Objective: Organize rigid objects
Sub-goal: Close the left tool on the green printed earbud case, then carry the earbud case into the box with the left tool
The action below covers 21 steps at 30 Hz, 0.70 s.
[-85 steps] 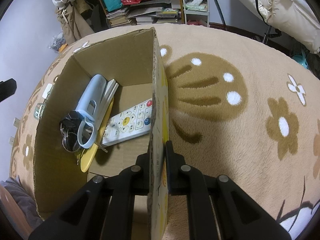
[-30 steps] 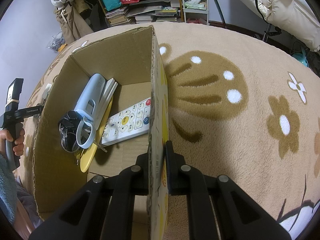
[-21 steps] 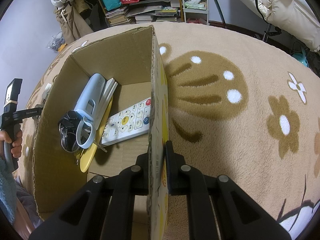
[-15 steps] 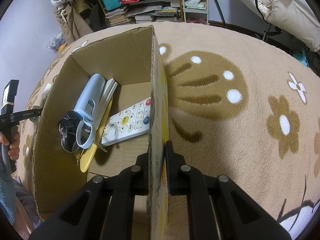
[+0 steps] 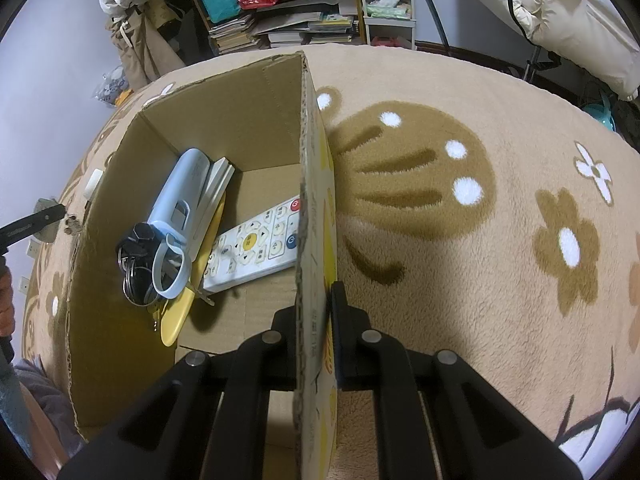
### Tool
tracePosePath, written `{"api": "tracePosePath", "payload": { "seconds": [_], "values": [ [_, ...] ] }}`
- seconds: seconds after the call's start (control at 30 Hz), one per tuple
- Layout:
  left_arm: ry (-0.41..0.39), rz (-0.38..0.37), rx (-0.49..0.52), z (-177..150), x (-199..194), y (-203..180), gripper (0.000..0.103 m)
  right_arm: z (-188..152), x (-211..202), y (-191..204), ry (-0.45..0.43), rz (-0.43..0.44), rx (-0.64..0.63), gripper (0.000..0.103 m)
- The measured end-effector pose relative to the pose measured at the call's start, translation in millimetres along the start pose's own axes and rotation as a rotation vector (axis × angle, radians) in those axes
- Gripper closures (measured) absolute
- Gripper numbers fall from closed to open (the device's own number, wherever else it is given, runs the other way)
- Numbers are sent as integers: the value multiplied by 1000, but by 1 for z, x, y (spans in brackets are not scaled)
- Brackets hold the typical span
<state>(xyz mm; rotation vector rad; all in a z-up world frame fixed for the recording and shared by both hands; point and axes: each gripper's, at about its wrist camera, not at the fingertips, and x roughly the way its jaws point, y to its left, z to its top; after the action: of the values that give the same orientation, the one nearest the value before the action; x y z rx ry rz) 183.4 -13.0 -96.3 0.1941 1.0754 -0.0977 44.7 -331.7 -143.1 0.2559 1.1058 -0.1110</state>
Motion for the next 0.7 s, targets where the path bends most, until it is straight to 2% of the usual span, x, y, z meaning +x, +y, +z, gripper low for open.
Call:
{"api": "tracePosePath", "payload": {
  "seconds": [0.37,0.7],
  "values": [
    [-161,-52,105,12,-70,-53,45,0,0,0,1,1,0,92],
    [-199,-137,185,4,-105,-113,45,0,0,0,0,0,-1,92]
  ]
}}
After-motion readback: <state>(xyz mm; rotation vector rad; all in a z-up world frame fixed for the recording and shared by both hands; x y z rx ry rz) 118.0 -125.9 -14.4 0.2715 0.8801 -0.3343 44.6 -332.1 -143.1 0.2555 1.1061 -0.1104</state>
